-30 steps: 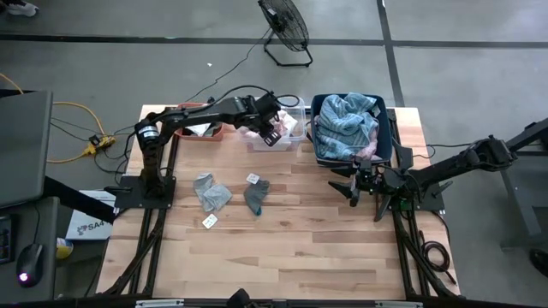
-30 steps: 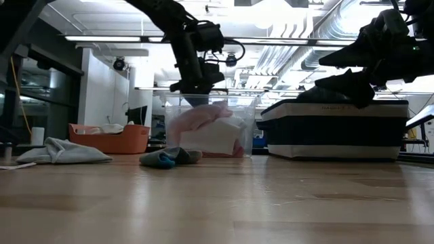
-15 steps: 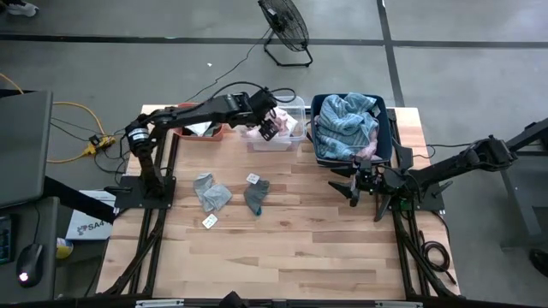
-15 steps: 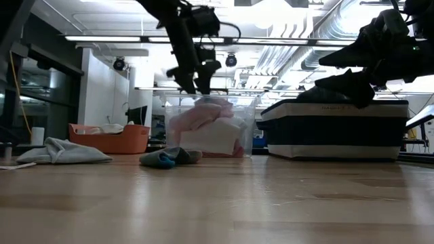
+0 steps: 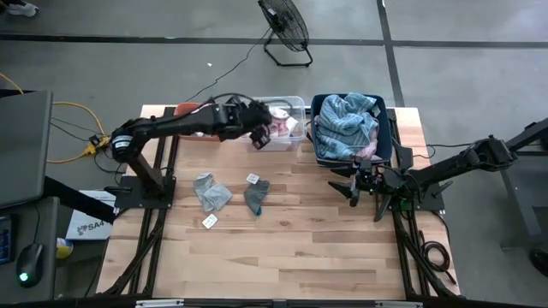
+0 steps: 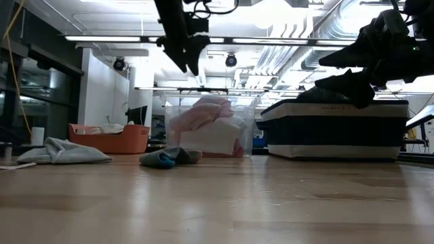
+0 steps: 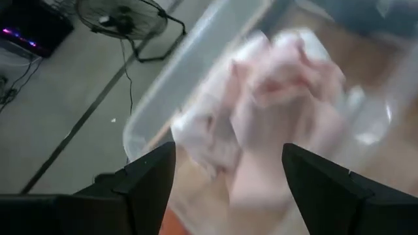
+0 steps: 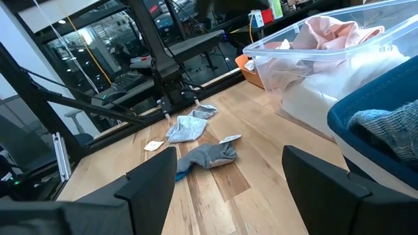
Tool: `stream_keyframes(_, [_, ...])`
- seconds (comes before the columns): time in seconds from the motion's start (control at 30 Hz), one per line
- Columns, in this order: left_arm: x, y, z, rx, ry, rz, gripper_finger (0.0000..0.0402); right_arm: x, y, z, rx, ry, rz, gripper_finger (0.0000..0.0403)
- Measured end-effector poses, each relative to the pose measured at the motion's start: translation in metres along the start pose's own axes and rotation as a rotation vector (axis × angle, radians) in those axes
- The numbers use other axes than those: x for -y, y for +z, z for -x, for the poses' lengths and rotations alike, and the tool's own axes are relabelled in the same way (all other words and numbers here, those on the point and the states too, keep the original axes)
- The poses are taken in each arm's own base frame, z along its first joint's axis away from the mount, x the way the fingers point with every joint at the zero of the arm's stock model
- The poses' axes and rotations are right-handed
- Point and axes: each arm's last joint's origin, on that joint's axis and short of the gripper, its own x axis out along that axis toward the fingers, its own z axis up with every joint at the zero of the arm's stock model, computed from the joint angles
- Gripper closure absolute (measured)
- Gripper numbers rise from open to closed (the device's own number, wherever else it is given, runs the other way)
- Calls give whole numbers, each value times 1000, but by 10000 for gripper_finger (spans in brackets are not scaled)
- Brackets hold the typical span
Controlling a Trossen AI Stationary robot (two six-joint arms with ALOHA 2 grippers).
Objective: Pick & Place Cloths
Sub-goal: Put the light gray sock into the orange bin
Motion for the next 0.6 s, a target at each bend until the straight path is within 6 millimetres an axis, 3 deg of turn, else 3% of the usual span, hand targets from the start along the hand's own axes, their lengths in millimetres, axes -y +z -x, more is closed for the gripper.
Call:
stream_keyframes(0.27, [12, -31, 34, -87, -36, -39, 126, 0, 0, 0, -1, 0, 0, 133])
stream_keyframes(0.6, [20, -108, 56, -160, -82, -12, 126, 0, 0, 0, -1, 0, 0, 133])
